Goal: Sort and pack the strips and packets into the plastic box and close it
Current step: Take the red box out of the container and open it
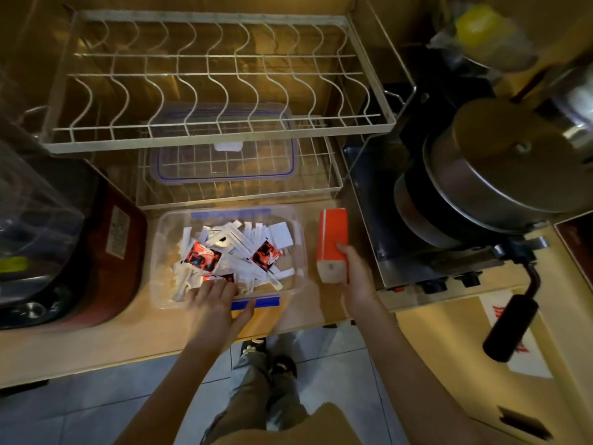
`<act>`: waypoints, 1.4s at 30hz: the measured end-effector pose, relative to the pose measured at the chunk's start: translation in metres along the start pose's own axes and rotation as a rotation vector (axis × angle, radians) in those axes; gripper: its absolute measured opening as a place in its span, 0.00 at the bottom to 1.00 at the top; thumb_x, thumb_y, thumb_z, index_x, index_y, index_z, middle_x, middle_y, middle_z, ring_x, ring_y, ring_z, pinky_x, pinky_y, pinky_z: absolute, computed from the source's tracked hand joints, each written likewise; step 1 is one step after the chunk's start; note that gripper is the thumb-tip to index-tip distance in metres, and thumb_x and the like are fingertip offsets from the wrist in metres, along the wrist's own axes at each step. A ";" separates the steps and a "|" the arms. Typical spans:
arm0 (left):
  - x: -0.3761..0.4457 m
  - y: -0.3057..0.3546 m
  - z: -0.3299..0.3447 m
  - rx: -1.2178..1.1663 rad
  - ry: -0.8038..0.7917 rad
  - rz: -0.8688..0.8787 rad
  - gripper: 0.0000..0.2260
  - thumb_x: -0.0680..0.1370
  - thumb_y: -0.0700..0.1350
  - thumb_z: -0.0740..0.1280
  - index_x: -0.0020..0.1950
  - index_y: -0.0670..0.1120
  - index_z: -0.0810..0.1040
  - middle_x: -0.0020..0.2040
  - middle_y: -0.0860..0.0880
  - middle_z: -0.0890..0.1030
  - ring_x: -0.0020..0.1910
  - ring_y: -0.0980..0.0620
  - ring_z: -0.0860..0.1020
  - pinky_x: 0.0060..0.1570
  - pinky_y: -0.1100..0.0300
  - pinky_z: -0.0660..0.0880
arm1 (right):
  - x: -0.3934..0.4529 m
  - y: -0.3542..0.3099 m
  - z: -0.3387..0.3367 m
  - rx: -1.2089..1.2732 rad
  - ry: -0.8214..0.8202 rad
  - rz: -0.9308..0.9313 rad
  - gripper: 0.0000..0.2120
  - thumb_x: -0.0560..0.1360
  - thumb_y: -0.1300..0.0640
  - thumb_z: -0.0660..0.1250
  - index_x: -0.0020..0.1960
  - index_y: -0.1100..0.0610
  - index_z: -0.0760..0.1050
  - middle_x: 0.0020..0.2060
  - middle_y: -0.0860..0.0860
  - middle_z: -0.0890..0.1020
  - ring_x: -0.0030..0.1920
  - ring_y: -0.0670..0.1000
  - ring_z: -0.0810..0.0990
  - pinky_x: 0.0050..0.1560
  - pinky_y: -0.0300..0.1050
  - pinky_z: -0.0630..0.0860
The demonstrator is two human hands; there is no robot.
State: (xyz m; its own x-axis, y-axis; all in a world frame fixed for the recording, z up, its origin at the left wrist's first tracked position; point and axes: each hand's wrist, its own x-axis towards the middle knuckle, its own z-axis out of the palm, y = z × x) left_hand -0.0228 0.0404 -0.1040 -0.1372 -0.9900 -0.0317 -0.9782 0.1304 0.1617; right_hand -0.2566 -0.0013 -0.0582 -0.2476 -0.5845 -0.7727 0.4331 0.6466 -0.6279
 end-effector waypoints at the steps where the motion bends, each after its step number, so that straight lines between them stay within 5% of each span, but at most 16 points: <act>1: 0.000 0.001 0.000 0.000 0.002 -0.001 0.20 0.70 0.61 0.56 0.38 0.46 0.78 0.37 0.47 0.81 0.38 0.44 0.78 0.40 0.53 0.70 | 0.005 0.005 -0.002 -0.093 0.060 -0.036 0.31 0.67 0.50 0.72 0.67 0.54 0.68 0.57 0.54 0.78 0.55 0.55 0.77 0.62 0.55 0.72; 5: 0.000 0.001 -0.002 0.002 -0.002 -0.002 0.20 0.70 0.60 0.56 0.38 0.46 0.78 0.37 0.47 0.81 0.38 0.44 0.78 0.40 0.54 0.70 | 0.014 0.019 -0.005 -0.620 0.096 -0.241 0.45 0.64 0.54 0.77 0.74 0.49 0.55 0.68 0.56 0.64 0.66 0.59 0.67 0.66 0.57 0.66; 8: -0.001 0.001 -0.003 0.018 -0.017 0.000 0.20 0.70 0.61 0.55 0.38 0.47 0.78 0.37 0.47 0.81 0.39 0.45 0.78 0.41 0.53 0.71 | 0.018 0.029 -0.003 -0.789 0.099 -0.366 0.47 0.65 0.52 0.76 0.75 0.49 0.52 0.69 0.58 0.60 0.68 0.60 0.60 0.68 0.57 0.63; 19: 0.000 0.002 -0.005 0.032 -0.031 -0.007 0.20 0.70 0.61 0.55 0.38 0.47 0.77 0.36 0.48 0.81 0.38 0.44 0.78 0.40 0.53 0.73 | 0.015 0.023 0.004 -1.103 0.123 -0.442 0.30 0.77 0.47 0.59 0.75 0.52 0.53 0.72 0.59 0.59 0.71 0.60 0.56 0.71 0.55 0.58; 24: -0.001 0.005 -0.007 0.018 -0.086 -0.039 0.22 0.70 0.62 0.52 0.39 0.47 0.77 0.38 0.48 0.81 0.40 0.44 0.78 0.42 0.53 0.72 | -0.005 0.010 0.022 -1.139 0.098 -0.800 0.22 0.77 0.51 0.61 0.69 0.57 0.65 0.69 0.56 0.66 0.69 0.56 0.60 0.72 0.52 0.61; 27: -0.001 0.006 -0.011 -0.016 -0.145 -0.053 0.25 0.70 0.64 0.50 0.41 0.47 0.78 0.41 0.48 0.82 0.44 0.44 0.78 0.46 0.52 0.71 | -0.010 0.006 0.041 -1.109 -0.037 -0.923 0.17 0.77 0.57 0.61 0.65 0.58 0.70 0.65 0.55 0.70 0.66 0.53 0.66 0.64 0.39 0.62; 29: 0.001 0.007 -0.015 -0.095 -0.165 -0.098 0.28 0.69 0.65 0.47 0.45 0.48 0.79 0.45 0.49 0.82 0.49 0.46 0.78 0.51 0.52 0.68 | -0.006 0.007 0.055 -1.068 -0.132 -0.926 0.16 0.76 0.63 0.61 0.64 0.60 0.70 0.64 0.56 0.71 0.58 0.50 0.71 0.57 0.34 0.64; 31: 0.007 0.005 -0.018 -0.253 -0.184 -0.183 0.28 0.69 0.64 0.46 0.47 0.48 0.79 0.47 0.50 0.82 0.50 0.49 0.78 0.53 0.54 0.68 | 0.002 0.011 0.069 -1.065 -0.169 -0.868 0.17 0.76 0.64 0.60 0.65 0.60 0.69 0.65 0.57 0.70 0.53 0.50 0.75 0.58 0.42 0.71; 33: 0.015 0.001 -0.023 -0.459 -0.159 -0.261 0.20 0.72 0.58 0.54 0.47 0.46 0.78 0.46 0.47 0.82 0.47 0.47 0.80 0.50 0.53 0.73 | 0.013 0.016 0.083 -1.094 -0.163 -0.791 0.19 0.77 0.63 0.61 0.67 0.60 0.66 0.67 0.58 0.68 0.59 0.57 0.75 0.64 0.49 0.71; 35: 0.029 -0.006 -0.027 -0.562 -0.114 -0.297 0.11 0.75 0.48 0.62 0.50 0.44 0.78 0.48 0.43 0.82 0.47 0.44 0.80 0.47 0.52 0.76 | 0.025 0.022 0.095 -1.152 -0.134 -0.752 0.21 0.77 0.64 0.61 0.69 0.59 0.64 0.70 0.58 0.66 0.68 0.57 0.68 0.69 0.46 0.65; 38: 0.055 -0.021 -0.028 -0.558 -0.071 -0.342 0.11 0.75 0.40 0.63 0.58 0.43 0.77 0.56 0.41 0.79 0.50 0.42 0.80 0.49 0.53 0.75 | 0.041 0.028 0.107 -1.312 0.007 -0.784 0.23 0.75 0.65 0.63 0.68 0.56 0.65 0.69 0.57 0.68 0.72 0.55 0.63 0.68 0.42 0.64; 42: 0.083 -0.036 -0.021 -0.485 -0.078 -0.339 0.14 0.77 0.40 0.61 0.63 0.43 0.74 0.63 0.40 0.75 0.58 0.41 0.77 0.54 0.50 0.75 | 0.045 0.029 0.117 -1.457 0.081 -0.630 0.23 0.76 0.65 0.60 0.70 0.58 0.59 0.70 0.60 0.64 0.65 0.58 0.71 0.59 0.47 0.73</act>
State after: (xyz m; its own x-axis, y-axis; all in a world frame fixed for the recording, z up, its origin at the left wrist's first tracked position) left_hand 0.0043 -0.0472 -0.0922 0.1413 -0.9628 -0.2301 -0.7888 -0.2500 0.5615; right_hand -0.1537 -0.0655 -0.1002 -0.1227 -0.9328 -0.3387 -0.9052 0.2452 -0.3472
